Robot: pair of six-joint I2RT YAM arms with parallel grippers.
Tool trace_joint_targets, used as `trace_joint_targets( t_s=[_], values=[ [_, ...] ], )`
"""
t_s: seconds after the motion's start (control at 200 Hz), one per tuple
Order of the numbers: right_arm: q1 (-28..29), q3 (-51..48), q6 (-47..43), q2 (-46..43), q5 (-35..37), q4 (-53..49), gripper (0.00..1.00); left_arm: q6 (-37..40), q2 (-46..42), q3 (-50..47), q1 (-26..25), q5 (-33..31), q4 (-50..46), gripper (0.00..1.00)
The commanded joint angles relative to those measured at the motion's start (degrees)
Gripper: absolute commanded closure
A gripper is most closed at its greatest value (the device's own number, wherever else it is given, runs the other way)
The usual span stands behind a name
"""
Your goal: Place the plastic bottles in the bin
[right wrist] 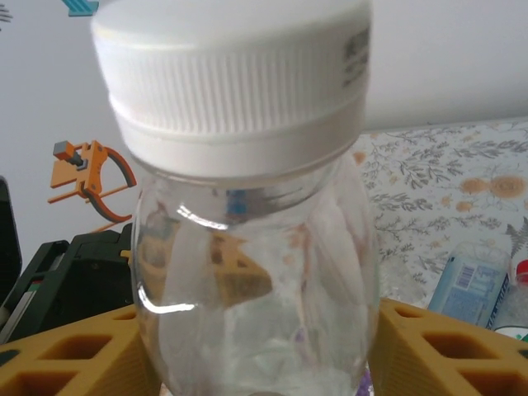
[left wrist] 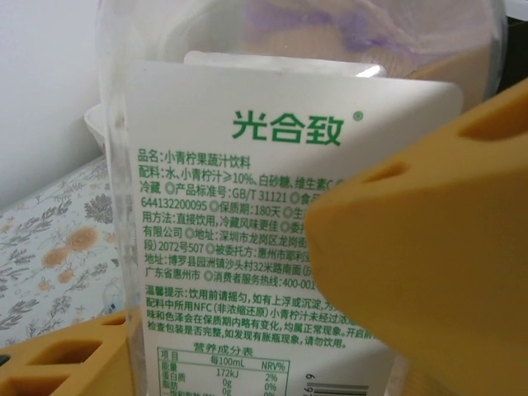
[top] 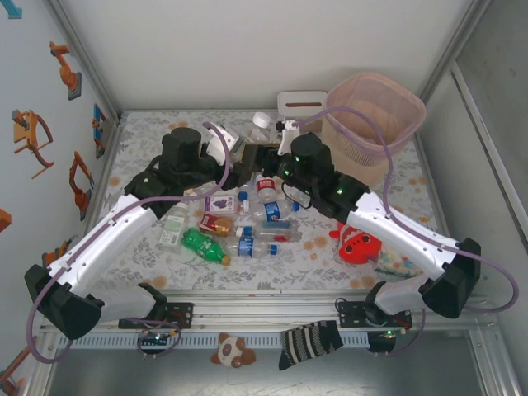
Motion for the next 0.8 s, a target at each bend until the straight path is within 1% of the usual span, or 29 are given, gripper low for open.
trace_joint_targets(
  t_s=[0.0,0.115,0.245,0.426,0.596,0.796],
  values=[
    [0.6,0.6,0.9,0.7,1.2,2.4,0.44,-0.5,-1.4,-0.5,-0.3,-0.5,2.0,0.43],
    [0.7,0.6,0.8,0.7,1.4,2.7,0.52,-0.5,-1.7,-0.8,-0.3,-0.7,2.0,0.42],
    [0.8,0.2,0.9,-0.1,2.5,2.8,0.55,-0.5,-2.3,-1.4,-0.3,-0.7,2.2,0.4],
    [0.8,0.6,-0.8,-1.5,4.5,1.8,0.58,0.0,-2.9,-1.4,-0.3,0.0,1.8,0.34],
    [0.6,3.8,-4.6,-1.7,7.2,-3.7,0.58,-0.9,-4.4,-1.0,-0.3,1.2,-0.5,0.3],
    [-0.3,8.3,-10.0,-2.1,11.2,-10.5,0.58,-1.3,-7.7,-2.2,-0.1,-0.4,-2.3,0.25]
  ],
)
